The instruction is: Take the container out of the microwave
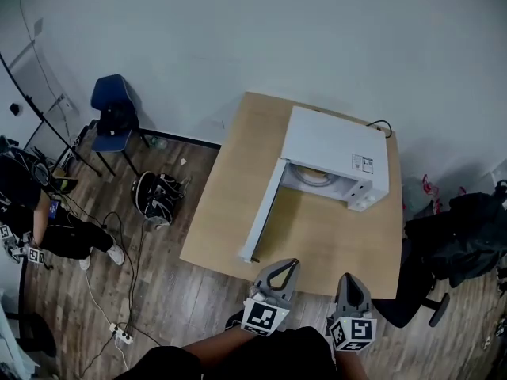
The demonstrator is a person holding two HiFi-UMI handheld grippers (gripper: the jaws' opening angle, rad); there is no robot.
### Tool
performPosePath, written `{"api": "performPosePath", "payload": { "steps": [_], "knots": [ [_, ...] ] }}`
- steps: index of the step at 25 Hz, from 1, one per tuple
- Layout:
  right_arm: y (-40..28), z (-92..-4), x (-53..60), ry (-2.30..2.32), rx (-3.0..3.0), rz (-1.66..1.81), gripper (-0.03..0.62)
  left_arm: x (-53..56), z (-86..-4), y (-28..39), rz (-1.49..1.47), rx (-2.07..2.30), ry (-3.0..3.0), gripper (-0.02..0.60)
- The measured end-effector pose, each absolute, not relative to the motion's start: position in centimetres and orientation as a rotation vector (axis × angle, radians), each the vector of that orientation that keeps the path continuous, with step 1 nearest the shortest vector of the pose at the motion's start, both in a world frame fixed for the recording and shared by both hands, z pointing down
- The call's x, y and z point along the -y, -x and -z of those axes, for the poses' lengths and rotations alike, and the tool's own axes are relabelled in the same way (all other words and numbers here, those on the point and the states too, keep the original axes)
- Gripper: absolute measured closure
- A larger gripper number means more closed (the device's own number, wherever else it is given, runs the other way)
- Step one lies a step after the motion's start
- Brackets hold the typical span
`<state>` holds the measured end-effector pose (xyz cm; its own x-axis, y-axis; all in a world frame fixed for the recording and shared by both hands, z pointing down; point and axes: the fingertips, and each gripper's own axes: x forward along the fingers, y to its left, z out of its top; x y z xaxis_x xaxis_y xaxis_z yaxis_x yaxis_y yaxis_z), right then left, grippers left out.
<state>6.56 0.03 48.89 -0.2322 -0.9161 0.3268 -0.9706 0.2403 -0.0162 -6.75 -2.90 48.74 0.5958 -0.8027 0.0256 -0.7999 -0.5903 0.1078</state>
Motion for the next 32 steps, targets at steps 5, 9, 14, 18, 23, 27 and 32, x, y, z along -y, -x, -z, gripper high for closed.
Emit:
{"api": "performPosePath", "payload": {
  "steps": [5,9,14,18,23,27,32],
  "knots": [
    [-6.6,-48.8,2.0,-1.750,2.255,-0.277,0.535,6.0,-50.2,5.8,-0.054,1.358,-2.744,0.568],
    [-7.6,-49.4,4.6,-1.767,2.265,-0.293,0.535,8.7,-52.1,4.2,-0.132,1.341,-2.735,0.568],
    [-9.2,-50.0,8.9,-1.760,2.325,-0.320,0.534,13.5,-54.2,2.7,-0.203,1.372,-2.678,0.567],
    [-10.8,-50.4,13.1,-1.711,2.373,-0.328,0.534,17.7,-55.6,0.8,-0.275,1.407,-2.658,0.566],
    [-12.5,-50.8,17.3,-1.670,2.414,-0.340,0.534,22.7,-57.4,-1.8,-0.351,1.408,-2.680,0.566],
    [-13.7,-51.8,18.9,-1.637,2.417,-0.360,0.536,25.6,-58.9,-3.2,-0.373,1.411,-2.662,0.566],
    [-15.0,-53.5,20.9,-1.624,2.411,-0.415,0.534,28.5,-61.3,-4.2,-0.427,1.405,-2.652,0.558]
  ]
}}
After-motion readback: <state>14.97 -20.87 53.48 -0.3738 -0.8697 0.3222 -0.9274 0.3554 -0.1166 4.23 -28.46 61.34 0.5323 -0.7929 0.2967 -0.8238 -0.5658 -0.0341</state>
